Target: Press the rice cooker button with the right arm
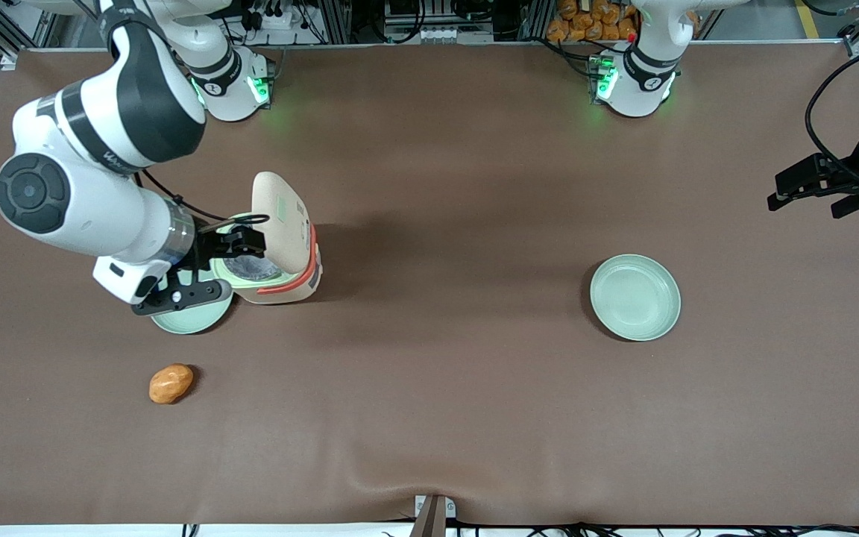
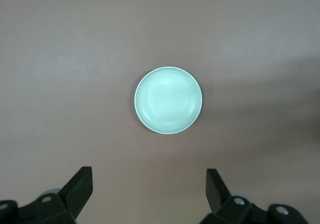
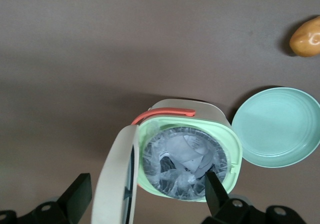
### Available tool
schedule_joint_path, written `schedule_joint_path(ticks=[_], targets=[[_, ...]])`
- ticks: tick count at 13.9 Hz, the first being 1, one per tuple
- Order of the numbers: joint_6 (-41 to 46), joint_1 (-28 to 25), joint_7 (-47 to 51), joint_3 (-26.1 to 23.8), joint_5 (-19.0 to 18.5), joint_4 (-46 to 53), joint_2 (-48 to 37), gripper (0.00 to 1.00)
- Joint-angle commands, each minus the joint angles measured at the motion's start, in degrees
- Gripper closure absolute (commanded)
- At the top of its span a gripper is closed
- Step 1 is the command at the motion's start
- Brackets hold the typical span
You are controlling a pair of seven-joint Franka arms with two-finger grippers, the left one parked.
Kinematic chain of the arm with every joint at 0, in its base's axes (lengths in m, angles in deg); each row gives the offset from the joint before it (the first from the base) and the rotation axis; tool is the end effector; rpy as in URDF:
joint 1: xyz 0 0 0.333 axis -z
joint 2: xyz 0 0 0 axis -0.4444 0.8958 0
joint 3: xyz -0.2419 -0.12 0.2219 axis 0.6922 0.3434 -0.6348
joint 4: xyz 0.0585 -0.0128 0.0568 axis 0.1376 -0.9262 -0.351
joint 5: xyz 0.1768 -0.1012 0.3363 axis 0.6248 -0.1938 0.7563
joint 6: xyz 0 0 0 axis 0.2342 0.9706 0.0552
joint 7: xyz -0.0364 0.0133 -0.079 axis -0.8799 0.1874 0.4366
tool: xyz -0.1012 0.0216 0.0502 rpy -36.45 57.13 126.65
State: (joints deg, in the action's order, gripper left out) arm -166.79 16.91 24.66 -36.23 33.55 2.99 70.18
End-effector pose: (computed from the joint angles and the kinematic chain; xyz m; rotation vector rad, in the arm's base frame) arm 0.6242 0.2062 0.5257 -2.9958 -0.2783 0.2627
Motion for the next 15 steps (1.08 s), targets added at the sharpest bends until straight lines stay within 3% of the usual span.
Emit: schedule_joint_path(ticks=[1,5,10,15], targets=[[0.9,0.5,1.3,-0.5,0.4,1.5,-3.0,0.0],[1.5,0.9,1.4,-0.4,-1.1,2.4,-8.4,0.0],[14.2,5.9,1.6,0.4,-1.5,5.3,-12.9,0.0],[18.4,6.6,0.8,9.2,-1.9,5.1,-14.8,0.0]])
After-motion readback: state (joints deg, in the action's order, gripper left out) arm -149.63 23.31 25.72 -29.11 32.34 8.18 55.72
